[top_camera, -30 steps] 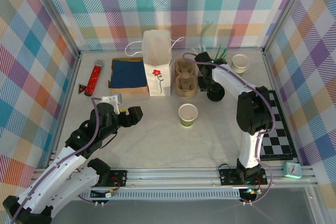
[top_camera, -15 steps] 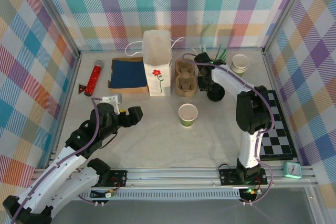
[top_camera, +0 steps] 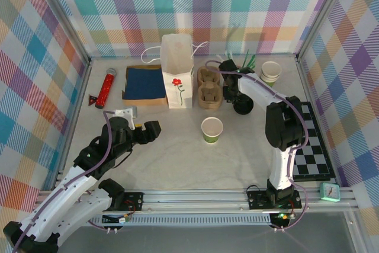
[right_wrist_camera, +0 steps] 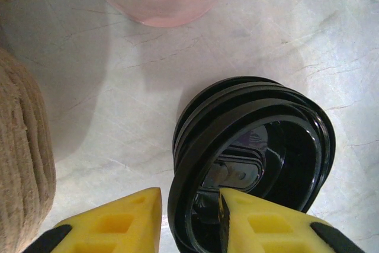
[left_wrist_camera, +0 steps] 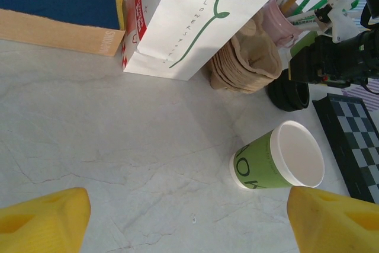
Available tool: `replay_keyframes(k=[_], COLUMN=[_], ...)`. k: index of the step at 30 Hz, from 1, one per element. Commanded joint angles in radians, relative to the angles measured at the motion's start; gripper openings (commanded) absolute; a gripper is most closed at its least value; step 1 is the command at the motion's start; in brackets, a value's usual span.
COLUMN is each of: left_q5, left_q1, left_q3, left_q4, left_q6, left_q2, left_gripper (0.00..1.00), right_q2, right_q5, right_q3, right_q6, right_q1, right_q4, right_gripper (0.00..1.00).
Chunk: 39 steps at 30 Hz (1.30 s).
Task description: Pack the takeout coffee
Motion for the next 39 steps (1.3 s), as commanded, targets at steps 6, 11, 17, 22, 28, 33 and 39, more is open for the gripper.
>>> replay_keyframes(k=[6,11,17,22,28,33,39], left_q5=[-0.020,-0.018,-0.020,-0.020,-0.023,-0.023,-0.023], left_q1=[-0.011,-0.011,-0.011,-0.011,-0.011,-0.011,-0.011], left_q3=[-0.009,-0.010,-0.007,-0.007,-0.006,-0.006,-0.006], left_q4=[-0.016,-0.016,-0.019,-0.017,-0.019,-0.020,-0.026], left_q6=[0.008,0.007,0.008,0.008,0.009,0.008,0.010], left_q2=[-0.013,-0.015,-0.019,-0.019,-0.021,-0.026,-0.031], left_gripper=[0.86,0.86,0.86,0.86,0.86,0.86,0.86], right_q2=[0.027,0.030,0.020,-0.001,-0.037,-0.061,-0.083], right_q5=[-0.005,-0.004,0.001,0.007,0.014,0.020,0.017], right_q3=[-0.015,-0.019,-0.027,-0.019,-0.005,-0.002,0.008], right_q6=[0.018,0.022,0.024,0.023,0.022,0.022,0.022], right_q1=[-0.007,-0.007,-0.007,-0.007,-0.006,-0.006,-0.005], right_q4=[-0.015,-0.013,-0.013,-0.021,-0.038,-0.053,-0.073], right_gripper=[0.26,0.24,0.19,0.16,0.12,0.12,0.12])
